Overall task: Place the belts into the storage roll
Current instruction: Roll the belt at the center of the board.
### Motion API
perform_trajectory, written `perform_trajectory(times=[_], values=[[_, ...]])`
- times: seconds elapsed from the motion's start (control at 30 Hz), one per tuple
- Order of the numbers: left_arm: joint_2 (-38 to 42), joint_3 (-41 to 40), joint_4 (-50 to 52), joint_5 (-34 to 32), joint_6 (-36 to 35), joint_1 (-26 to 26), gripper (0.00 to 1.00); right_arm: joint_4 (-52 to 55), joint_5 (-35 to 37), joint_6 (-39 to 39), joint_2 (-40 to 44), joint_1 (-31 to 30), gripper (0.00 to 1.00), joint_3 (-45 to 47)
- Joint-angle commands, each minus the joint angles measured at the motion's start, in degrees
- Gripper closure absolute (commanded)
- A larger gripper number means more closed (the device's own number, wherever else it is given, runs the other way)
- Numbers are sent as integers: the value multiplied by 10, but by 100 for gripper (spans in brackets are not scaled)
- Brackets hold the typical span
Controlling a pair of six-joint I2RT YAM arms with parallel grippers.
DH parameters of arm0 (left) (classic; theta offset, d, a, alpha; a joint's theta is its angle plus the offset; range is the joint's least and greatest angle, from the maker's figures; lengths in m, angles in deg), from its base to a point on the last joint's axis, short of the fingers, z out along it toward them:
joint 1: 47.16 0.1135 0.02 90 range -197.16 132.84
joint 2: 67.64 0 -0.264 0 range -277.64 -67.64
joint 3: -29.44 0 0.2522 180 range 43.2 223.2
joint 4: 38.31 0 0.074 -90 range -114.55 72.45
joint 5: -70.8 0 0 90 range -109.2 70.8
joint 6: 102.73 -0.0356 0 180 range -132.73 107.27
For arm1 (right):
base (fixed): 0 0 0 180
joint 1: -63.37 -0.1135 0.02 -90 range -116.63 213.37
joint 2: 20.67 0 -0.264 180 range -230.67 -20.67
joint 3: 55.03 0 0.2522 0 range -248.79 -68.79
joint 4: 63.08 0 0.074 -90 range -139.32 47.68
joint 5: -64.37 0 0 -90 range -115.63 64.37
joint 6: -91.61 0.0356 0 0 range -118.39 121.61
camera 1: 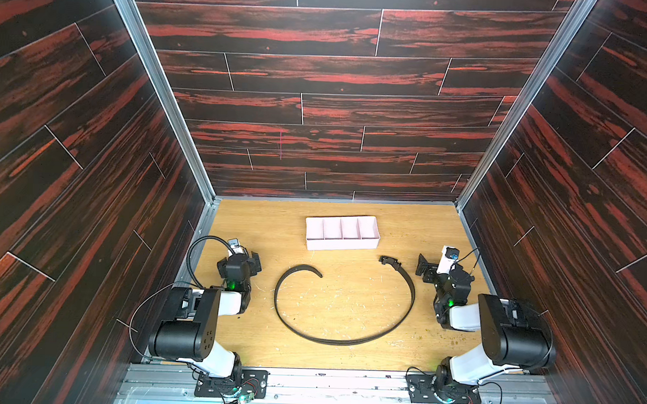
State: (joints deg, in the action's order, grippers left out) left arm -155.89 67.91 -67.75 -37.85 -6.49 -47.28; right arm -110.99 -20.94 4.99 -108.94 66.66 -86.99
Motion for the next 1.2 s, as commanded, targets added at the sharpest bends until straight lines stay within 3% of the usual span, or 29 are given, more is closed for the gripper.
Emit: perform_trajectory(times=[0.0,0.07,0.23,0.37,0.57,0.7,0.9,1.03,1.17], values=[[48,87,162,-11,-10,-6,2,162,14,0,58,2,1,-73],[55,167,306,-45,23,-16,0,258,8,12,83,1,1,-119],[74,324,575,-32,105,-38,0,505,25,82,112,-16,1,-235],[85,404,729,0,139,-62,0,637,16,118,117,-33,1,-296],[65,498,927,113,240,-80,0,823,-1,172,101,-59,1,-384],[69,485,943,186,323,-102,0,870,41,186,94,-98,1,-398],[48,492,936,182,457,-179,0,890,89,204,78,-142,1,-386],[22,488,878,184,562,-231,0,888,100,215,68,-164,1,-375],[-39,531,910,198,623,-252,2,883,104,224,75,-171,1,-361]])
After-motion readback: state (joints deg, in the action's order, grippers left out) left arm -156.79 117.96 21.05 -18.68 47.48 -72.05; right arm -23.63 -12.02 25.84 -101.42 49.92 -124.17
